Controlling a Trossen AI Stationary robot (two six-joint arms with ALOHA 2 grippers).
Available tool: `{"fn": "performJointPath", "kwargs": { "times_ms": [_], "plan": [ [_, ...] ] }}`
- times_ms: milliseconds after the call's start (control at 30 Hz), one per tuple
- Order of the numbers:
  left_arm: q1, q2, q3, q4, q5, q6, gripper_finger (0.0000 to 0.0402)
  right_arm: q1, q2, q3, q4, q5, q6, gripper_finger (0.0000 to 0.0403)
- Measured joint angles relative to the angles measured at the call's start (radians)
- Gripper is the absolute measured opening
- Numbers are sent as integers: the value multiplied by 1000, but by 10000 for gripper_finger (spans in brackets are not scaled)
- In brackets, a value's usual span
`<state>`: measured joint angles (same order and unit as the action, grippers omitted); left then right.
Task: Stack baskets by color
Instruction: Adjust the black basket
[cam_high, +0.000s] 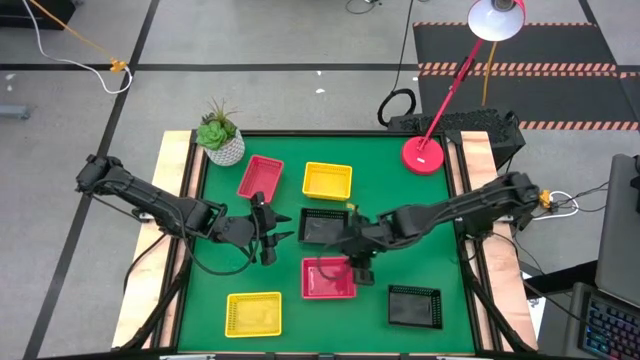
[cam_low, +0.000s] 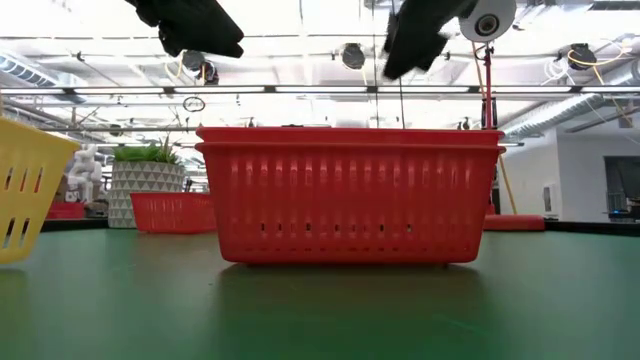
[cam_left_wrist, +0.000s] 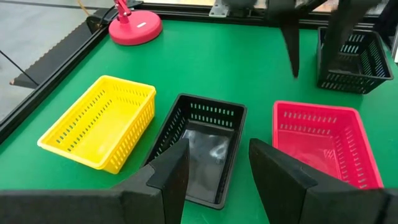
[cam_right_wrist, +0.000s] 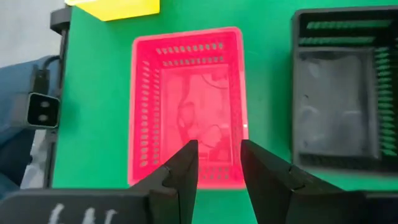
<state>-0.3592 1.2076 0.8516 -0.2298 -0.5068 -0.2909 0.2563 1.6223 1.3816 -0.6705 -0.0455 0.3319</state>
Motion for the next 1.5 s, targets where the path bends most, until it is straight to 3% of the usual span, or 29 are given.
{"fn": "performJointPath", "kwargs": {
  "times_ms": [333,533,700,900,1033,1367,1500],
  "plan": [
    [0,0,0,0,0,0,170,154,-175,-3,-225,194,157,116],
    [0,0,0,2,0,-4,170,265,-191,-91,-204,323,264,116],
    [0,0,0,0,1,-6,170,300,-191,-251,13,363,281,116],
    [0,1,0,-81,4,-33,170,295,-191,-468,407,363,200,116],
    [0,33,-1,-117,4,-61,170,286,-191,-562,579,395,129,116],
    [12,188,-1,-123,16,-44,168,280,-193,-610,665,492,-79,116],
    [31,229,-1,-128,54,-24,139,275,-211,-610,689,494,-137,116]
  ]
}}
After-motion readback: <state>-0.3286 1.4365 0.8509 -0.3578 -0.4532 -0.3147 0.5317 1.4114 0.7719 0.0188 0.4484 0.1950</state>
